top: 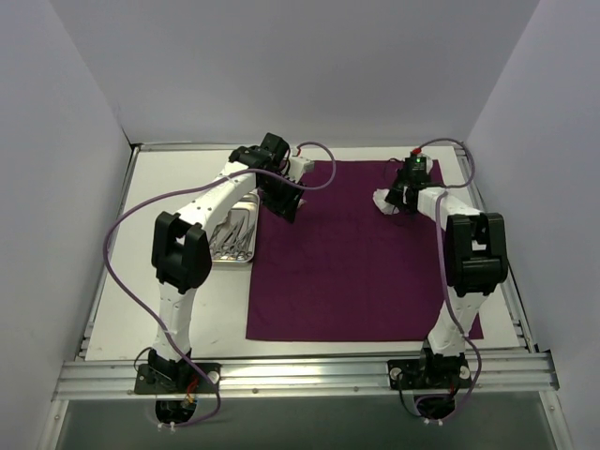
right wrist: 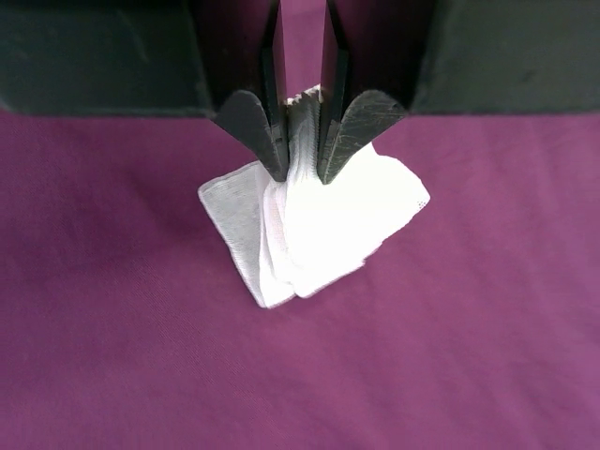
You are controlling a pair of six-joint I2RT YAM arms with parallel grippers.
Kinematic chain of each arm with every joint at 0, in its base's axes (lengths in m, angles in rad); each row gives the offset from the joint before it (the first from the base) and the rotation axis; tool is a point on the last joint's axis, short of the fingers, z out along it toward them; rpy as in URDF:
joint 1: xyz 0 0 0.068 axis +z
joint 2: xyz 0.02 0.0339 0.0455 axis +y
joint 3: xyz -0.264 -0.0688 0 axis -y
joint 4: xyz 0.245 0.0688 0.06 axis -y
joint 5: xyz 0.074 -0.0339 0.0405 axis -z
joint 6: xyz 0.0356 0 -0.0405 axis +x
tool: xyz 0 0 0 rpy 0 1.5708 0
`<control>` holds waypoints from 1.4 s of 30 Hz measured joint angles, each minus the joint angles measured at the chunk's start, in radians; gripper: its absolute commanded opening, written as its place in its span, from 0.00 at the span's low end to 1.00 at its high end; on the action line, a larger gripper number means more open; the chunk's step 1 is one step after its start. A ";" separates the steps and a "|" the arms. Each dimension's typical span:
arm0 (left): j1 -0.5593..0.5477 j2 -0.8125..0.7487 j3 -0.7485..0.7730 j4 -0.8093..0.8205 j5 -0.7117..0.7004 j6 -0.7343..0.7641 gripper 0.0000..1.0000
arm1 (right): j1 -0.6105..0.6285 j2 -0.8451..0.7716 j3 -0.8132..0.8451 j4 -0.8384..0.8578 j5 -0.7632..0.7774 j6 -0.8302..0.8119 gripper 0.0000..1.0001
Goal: Prepare the surgical pack
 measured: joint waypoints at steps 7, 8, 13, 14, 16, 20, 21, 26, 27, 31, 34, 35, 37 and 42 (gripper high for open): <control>0.000 0.000 0.000 0.000 0.000 0.000 0.54 | 0.000 -0.040 0.014 -0.010 -0.016 -0.006 0.00; 0.000 0.000 0.001 0.000 0.000 0.000 0.54 | 0.000 -0.040 0.018 -0.013 -0.017 -0.006 0.00; 0.017 0.000 0.057 -0.003 0.028 -0.012 0.54 | 0.006 -0.049 0.038 -0.042 -0.024 -0.006 0.00; 0.025 0.000 0.080 -0.003 0.038 -0.014 0.54 | 0.006 -0.055 0.045 -0.045 -0.027 -0.006 0.00; 0.042 0.000 0.126 0.000 0.053 -0.021 0.54 | 0.007 -0.068 0.060 -0.050 -0.032 -0.006 0.00; 0.065 0.000 0.179 0.009 0.083 -0.037 0.54 | 0.007 -0.092 0.079 -0.046 -0.037 -0.005 0.00; 0.067 0.000 0.180 0.009 0.091 -0.042 0.54 | 0.007 -0.097 0.079 -0.046 -0.039 -0.003 0.00; 0.063 0.006 0.180 0.008 0.124 -0.064 0.54 | 0.014 -0.100 0.079 -0.048 -0.047 0.021 0.00; 0.062 0.007 0.180 0.008 0.128 -0.066 0.54 | 0.020 -0.101 0.077 -0.049 -0.047 0.026 0.00; 0.060 0.007 0.180 0.008 0.138 -0.070 0.54 | 0.069 -0.141 0.021 -0.038 -0.056 0.064 0.00; 0.060 0.007 0.180 0.008 0.139 -0.075 0.54 | 0.108 -0.202 -0.079 -0.022 -0.069 0.100 0.00; 0.060 0.007 0.180 0.008 0.139 -0.076 0.54 | 0.120 -0.219 -0.112 -0.021 -0.076 0.109 0.00; 0.060 0.007 0.178 0.009 0.140 -0.076 0.54 | 0.131 -0.236 -0.161 -0.019 -0.082 0.126 0.00; 0.060 0.007 0.154 0.009 0.140 -0.080 0.54 | 0.129 -0.236 -0.223 -0.015 -0.084 0.140 0.00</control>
